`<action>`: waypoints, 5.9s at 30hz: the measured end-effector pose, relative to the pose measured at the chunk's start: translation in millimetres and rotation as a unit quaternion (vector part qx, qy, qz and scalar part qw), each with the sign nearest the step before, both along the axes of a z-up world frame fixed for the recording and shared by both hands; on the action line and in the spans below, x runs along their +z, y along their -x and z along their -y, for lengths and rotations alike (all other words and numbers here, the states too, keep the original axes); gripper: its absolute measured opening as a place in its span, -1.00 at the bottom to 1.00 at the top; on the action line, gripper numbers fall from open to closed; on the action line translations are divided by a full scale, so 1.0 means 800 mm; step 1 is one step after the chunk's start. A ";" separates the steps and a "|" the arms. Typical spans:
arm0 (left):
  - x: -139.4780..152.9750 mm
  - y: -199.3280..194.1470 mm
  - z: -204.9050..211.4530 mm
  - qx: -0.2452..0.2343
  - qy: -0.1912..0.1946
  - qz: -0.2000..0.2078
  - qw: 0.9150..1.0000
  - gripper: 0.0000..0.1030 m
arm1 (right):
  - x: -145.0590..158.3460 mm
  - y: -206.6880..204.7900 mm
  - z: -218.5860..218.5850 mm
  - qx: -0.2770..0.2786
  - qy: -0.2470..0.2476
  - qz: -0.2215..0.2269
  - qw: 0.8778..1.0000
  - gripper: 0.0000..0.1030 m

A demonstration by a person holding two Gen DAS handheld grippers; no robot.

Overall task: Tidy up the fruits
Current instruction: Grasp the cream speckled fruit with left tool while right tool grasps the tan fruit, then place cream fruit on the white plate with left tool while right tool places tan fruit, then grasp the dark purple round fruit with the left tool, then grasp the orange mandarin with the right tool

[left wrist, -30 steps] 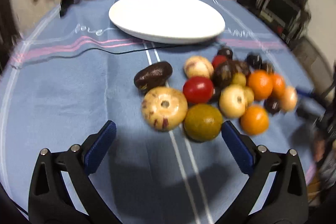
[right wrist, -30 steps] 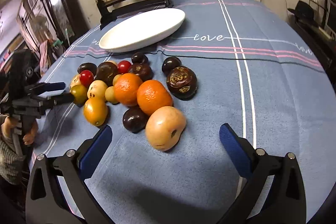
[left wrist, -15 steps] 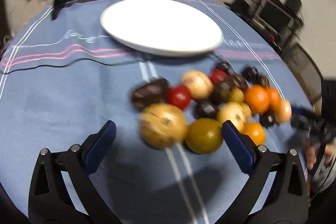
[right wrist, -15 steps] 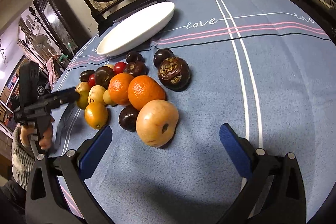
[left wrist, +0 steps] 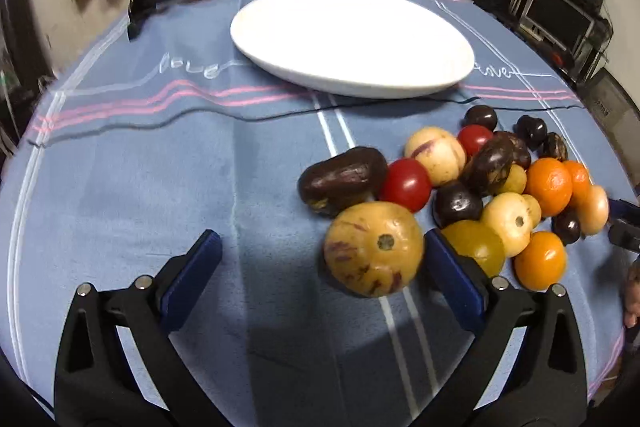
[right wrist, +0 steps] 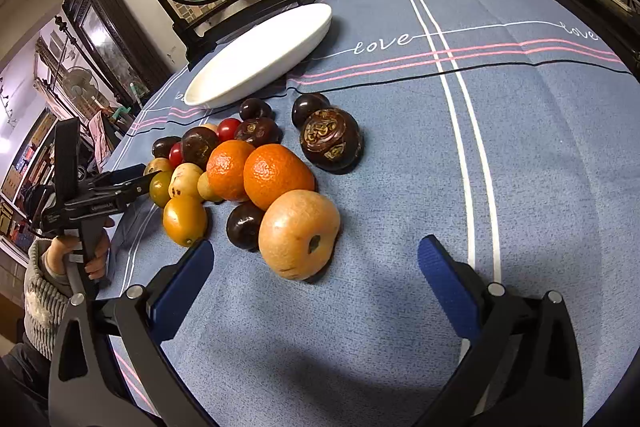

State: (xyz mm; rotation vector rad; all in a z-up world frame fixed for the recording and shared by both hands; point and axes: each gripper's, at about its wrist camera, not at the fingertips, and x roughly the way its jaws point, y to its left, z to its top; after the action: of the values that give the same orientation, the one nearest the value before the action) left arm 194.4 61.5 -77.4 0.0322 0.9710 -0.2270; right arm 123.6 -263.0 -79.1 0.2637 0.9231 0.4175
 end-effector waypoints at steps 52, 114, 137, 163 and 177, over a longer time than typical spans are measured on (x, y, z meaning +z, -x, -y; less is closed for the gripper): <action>0.096 -0.087 0.033 0.013 0.045 0.088 0.995 -0.10 | 0.106 -0.142 -0.071 0.048 -0.051 0.078 0.994 -0.19; 0.007 -0.014 -0.030 0.126 -0.134 0.073 0.980 0.96 | 0.064 -0.107 0.022 -0.078 -0.081 0.079 0.991 0.97; 0.002 -0.019 -0.033 0.091 -0.048 0.048 0.994 -0.01 | 0.046 -0.082 -0.006 -0.032 -0.059 0.063 0.996 0.97; 0.000 -0.025 -0.031 0.084 -0.045 0.046 0.994 -0.09 | -0.013 -0.057 -0.015 0.033 -0.079 -0.026 0.996 -0.06; 0.007 -0.016 -0.031 0.069 -0.015 0.057 0.996 -0.12 | -0.017 -0.045 0.023 0.028 -0.237 -0.052 0.970 -0.16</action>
State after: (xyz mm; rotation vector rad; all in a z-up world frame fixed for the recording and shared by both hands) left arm 206.8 86.3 -71.7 0.0065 0.8588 -0.0830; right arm 159.8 -281.4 -92.9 0.7033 0.9258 0.6818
